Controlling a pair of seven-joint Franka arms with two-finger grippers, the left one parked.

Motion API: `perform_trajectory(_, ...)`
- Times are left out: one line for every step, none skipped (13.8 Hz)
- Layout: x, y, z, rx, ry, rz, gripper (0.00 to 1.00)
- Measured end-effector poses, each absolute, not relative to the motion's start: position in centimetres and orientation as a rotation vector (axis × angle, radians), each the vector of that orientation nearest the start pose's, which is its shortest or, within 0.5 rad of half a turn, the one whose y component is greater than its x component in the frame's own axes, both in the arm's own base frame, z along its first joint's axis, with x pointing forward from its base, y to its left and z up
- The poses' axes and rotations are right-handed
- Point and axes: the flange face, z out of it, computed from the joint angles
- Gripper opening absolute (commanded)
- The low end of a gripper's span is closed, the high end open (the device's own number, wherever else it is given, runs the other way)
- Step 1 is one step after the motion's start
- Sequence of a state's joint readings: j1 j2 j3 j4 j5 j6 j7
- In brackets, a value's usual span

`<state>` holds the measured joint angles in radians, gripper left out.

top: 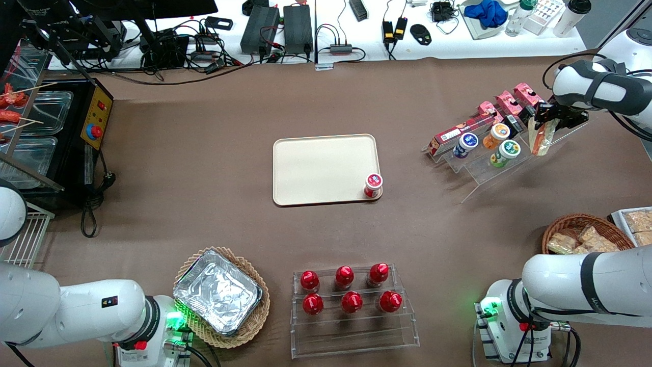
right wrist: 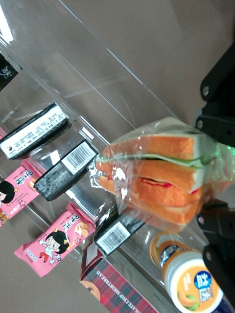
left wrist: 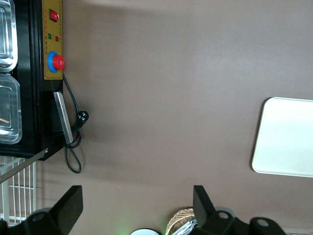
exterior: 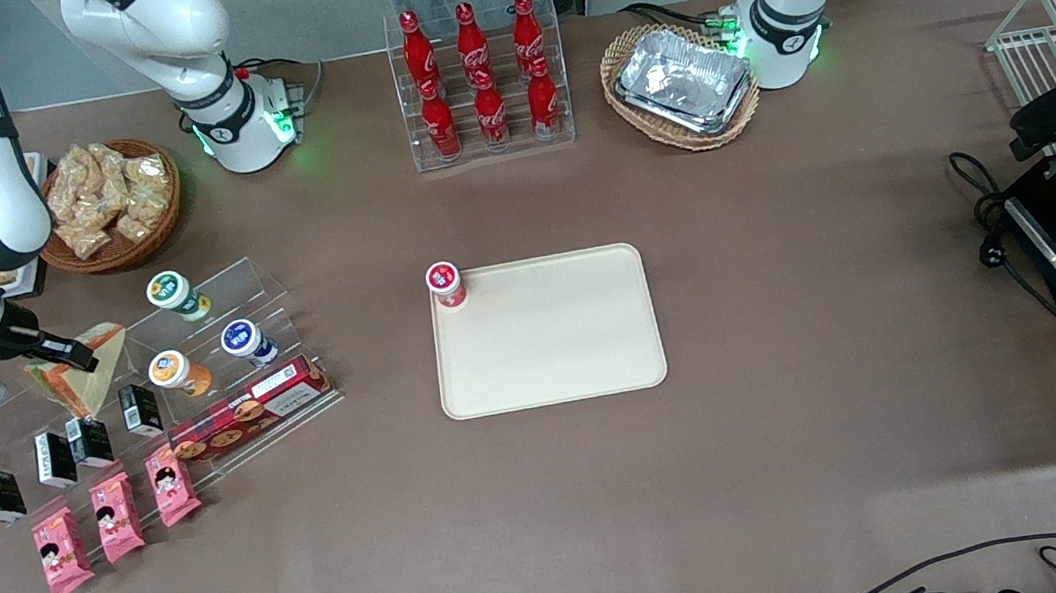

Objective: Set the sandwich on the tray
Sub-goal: 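Lift the sandwich pack off the rack with the right gripper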

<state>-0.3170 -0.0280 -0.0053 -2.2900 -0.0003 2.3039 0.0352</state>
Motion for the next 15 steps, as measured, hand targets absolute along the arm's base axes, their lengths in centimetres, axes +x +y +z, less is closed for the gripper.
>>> perform_trajectory(48.9, -16.5, 36.9, -3.096, 0.564, -0.072, 0.49)
perform_trajectory(49.0, -16.8, 37.3, -3.096, 0.573, -0.087, 0.49)
perform_trajectory(49.4, -17.1, 38.1, -3.096, 0.579, -0.104, 0.49)
perform_trajectory(49.8, -17.3, 39.1, -3.096, 0.578, -0.102, 0.48)
perform_trajectory(50.3, -17.3, 40.5, -3.096, 0.575, -0.088, 0.48)
perform_trajectory(50.7, -17.3, 42.1, -3.095, 0.574, -0.08, 0.48)
perform_trajectory(51.1, -17.3, 43.6, -3.092, 0.586, -0.072, 0.49)
perform_trajectory(51.3, -17.3, 44.9, -3.083, 0.623, -0.054, 0.49)
perform_trajectory(51.6, -16.9, 46.1, -3.068, 0.684, -0.027, 0.49)
perform_trajectory(52.0, -15.8, 47.2, -3.048, 0.761, 0.004, 0.49)
perform_trajectory(52.5, -14.1, 48.2, -3.025, 0.849, 0.028, 0.48)
perform_trajectory(53.2, -11.9, 49.3, -3.002, 0.933, 0.04, 0.48)
perform_trajectory(53.6, -9.5, 50.1, -2.986, 0.991, 0.053, 0.48)
perform_trajectory(54.0, -7.0, 50.7, -2.971, 1.044, 0.067, 0.47)
perform_trajectory(54.2, -4.6, 51.1, -2.955, 1.101, 0.081, 0.4)
